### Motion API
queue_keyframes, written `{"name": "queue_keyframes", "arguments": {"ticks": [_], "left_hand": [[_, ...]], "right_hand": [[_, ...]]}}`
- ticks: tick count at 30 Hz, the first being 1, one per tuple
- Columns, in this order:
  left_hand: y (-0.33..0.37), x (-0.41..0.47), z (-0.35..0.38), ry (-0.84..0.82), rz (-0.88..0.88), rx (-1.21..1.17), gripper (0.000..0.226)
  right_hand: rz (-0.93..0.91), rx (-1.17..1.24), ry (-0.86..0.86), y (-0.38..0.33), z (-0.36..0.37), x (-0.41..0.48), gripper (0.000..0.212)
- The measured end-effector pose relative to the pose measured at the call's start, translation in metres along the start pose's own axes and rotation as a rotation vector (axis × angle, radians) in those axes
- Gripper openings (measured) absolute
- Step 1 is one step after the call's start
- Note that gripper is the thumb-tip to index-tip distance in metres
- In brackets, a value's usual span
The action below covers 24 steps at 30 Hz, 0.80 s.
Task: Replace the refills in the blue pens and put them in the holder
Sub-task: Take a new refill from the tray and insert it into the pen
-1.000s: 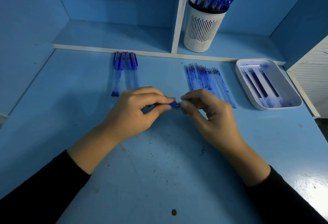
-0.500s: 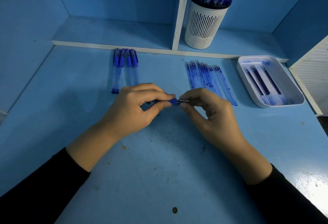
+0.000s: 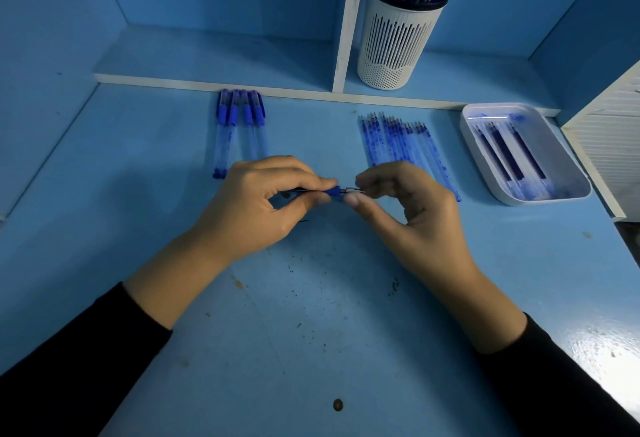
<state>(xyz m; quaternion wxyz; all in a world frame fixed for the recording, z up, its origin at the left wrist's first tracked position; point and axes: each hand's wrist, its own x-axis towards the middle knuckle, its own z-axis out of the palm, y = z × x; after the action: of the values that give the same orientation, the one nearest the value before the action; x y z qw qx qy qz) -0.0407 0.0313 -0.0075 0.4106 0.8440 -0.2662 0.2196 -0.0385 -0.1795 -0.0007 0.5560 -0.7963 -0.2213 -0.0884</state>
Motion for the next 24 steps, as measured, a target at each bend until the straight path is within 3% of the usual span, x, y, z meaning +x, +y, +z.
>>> {"name": "queue_keyframes", "arguments": {"ticks": [2, 7, 11, 15, 20, 24], "left_hand": [[0.000, 0.001, 0.000, 0.005, -0.006, -0.003, 0.018], [0.000, 0.000, 0.001, 0.006, -0.005, -0.011, 0.016], [-0.002, 0.001, 0.000, 0.015, -0.018, -0.010, 0.015], [0.001, 0.000, 0.003, 0.035, 0.010, 0.015, 0.012], [0.001, 0.001, 0.004, 0.063, 0.060, 0.061, 0.013], [-0.002, 0.002, -0.002, 0.031, -0.012, 0.041, 0.014]], "right_hand": [[-0.015, 0.034, -0.017, -0.001, 0.000, 0.001, 0.023], [-0.036, -0.034, -0.020, 0.002, 0.002, 0.001, 0.008], [-0.051, -0.001, -0.039, 0.003, 0.003, 0.002, 0.019], [-0.111, -0.064, 0.000, 0.003, 0.003, 0.003, 0.008], [0.165, 0.155, 0.061, -0.006, 0.007, 0.005, 0.007], [0.302, 0.301, 0.043, -0.009, 0.005, 0.008, 0.008]]}}
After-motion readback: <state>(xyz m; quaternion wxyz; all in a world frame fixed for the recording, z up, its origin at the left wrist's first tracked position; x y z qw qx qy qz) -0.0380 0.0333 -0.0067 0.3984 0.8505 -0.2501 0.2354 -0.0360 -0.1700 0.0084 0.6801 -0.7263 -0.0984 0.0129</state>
